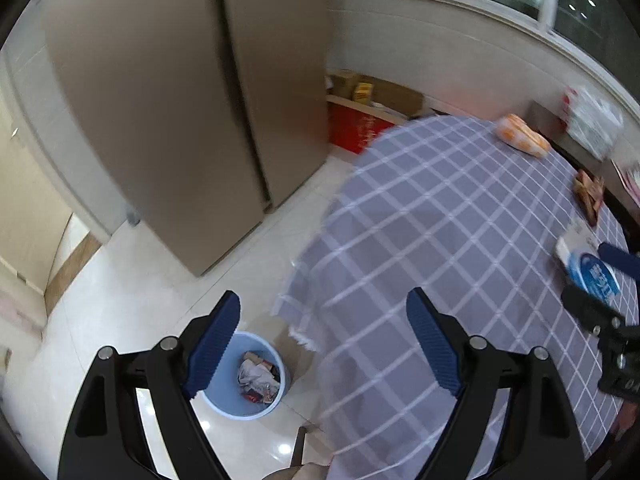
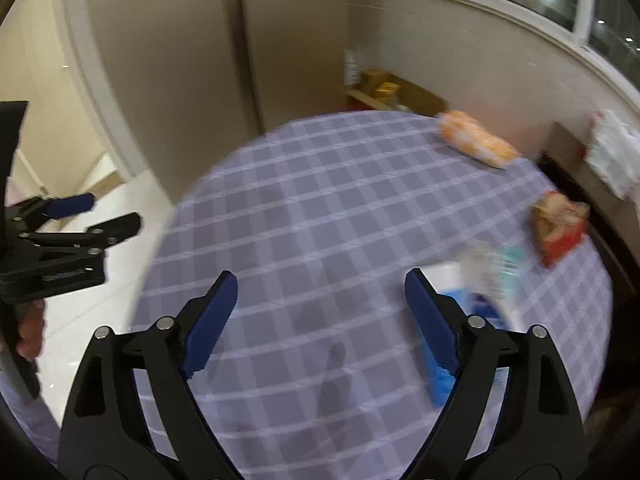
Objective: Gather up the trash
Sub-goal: 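Grasp the blue-and-white cardboard box with the right tool, then grasp the teal package with the left tool while the right tool holds the box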
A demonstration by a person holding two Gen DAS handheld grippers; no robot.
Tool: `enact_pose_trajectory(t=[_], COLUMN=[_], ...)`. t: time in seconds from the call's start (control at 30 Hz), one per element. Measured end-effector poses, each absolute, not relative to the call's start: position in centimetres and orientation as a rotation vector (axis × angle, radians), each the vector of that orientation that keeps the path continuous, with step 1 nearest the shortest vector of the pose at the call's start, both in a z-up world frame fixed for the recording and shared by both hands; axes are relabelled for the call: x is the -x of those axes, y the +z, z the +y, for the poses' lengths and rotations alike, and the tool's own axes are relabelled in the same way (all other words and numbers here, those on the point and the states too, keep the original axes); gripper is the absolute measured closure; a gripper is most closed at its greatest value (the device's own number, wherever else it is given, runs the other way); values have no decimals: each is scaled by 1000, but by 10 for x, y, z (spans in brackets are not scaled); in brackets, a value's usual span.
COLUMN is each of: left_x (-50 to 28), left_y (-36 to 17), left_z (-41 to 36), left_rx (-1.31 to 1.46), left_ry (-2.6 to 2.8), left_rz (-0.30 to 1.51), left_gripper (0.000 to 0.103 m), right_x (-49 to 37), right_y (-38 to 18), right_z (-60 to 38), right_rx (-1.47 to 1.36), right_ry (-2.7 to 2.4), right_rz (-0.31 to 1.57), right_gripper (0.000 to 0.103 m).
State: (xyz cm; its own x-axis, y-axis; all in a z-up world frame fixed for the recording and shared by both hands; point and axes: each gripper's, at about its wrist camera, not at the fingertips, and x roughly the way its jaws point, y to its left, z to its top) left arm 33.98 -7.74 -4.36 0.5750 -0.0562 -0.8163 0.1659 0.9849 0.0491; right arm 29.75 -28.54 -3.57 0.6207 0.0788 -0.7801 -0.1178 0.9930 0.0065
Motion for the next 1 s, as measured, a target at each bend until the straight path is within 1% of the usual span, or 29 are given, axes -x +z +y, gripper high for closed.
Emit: enact_pose_trajectory(t=[0.17, 0.4, 0.73, 0.83, 0.87, 0.9, 1.0], left_x=[-336, -333, -340, -343, -344, -345, -349], left_y=[-47, -60, -77, -81, -81, -81, -80], left_z=[-128, -174, -200, -207, -210, -212, -220], left_rx=[-174, -242, -250, -261, -264, -265, -264], left_ry=[-201, -245, -255, -262, -265, -269, -279], left_rz=[949, 959, 995, 1005, 1009, 1011, 1012], left_gripper=[19, 19, 19, 19, 19, 19, 19], right_x=[-293, -300, -326, -335, -336, -335, -334], right_y=[-41, -60, -95, -100, -98, -95, -89], right_z=[-339, -355, -358, -370, -373, -375, -386], right_rx=[84, 198, 244, 146, 117, 112, 30], right_ry=[33, 51, 70, 95, 95, 97, 109], right_rz=[907, 966, 1055, 1070, 1063, 1056, 1066], right_gripper=[11, 11, 11, 12, 29, 35, 36])
